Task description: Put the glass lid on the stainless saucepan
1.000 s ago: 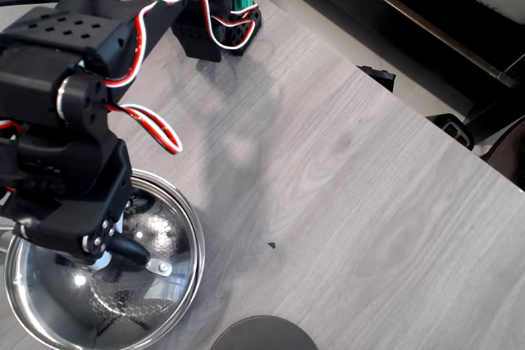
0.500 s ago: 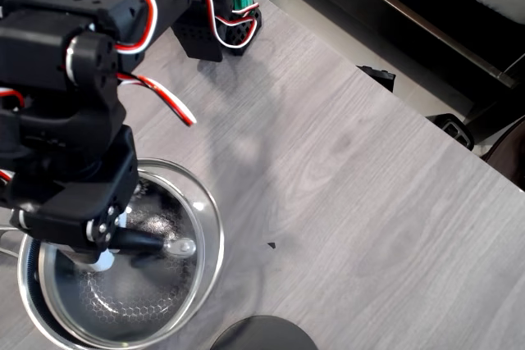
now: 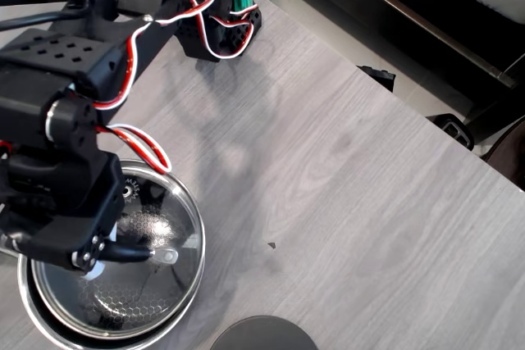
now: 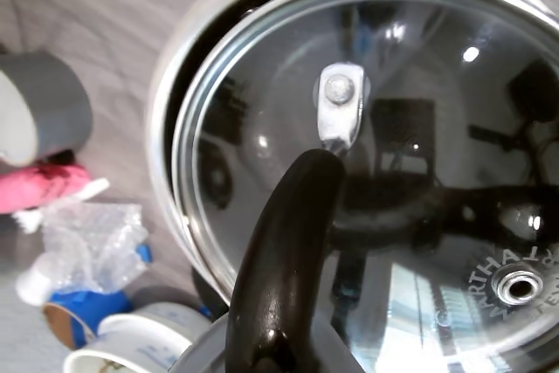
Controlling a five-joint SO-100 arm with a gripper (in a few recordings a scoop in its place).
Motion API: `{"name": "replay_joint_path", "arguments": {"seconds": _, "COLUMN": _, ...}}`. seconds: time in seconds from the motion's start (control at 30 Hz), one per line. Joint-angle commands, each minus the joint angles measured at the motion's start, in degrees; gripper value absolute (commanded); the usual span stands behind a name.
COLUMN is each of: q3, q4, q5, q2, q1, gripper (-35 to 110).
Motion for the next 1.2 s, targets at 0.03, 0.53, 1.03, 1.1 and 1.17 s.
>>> {"name": "replay_joint_path", "arguments": {"seconds": 0.03, "q3": -3.60, "q4": -2.20, "q5": -0.53, "q2": 1.05, "q1": 0.35, "gripper": 0}}
{"name": "replay_joint_path", "arguments": {"seconds": 0.53, "q3": -3.69, "q4": -1.49, "q5": -0.70, "q2": -0.62, "q1": 0.35, "gripper": 0}}
{"name": "replay_joint_path", "arguments": {"seconds": 1.03, "q3": -3.08, "q4": 3.69, "q5": -0.62, "q2": 13.18, "q1": 1.49, "gripper": 3}}
{"name": "replay_joint_path", "arguments": {"seconds": 1.1, "q3": -3.08, "q4": 3.60, "q5": -0.88, "q2": 14.77, "q1": 1.49, "gripper": 3}}
{"name": "replay_joint_path", "arguments": {"seconds": 1.17, "q3": -3.08, "q4": 3.60, "q5": -1.41, "q2": 15.03, "q1": 1.23, "gripper": 3}}
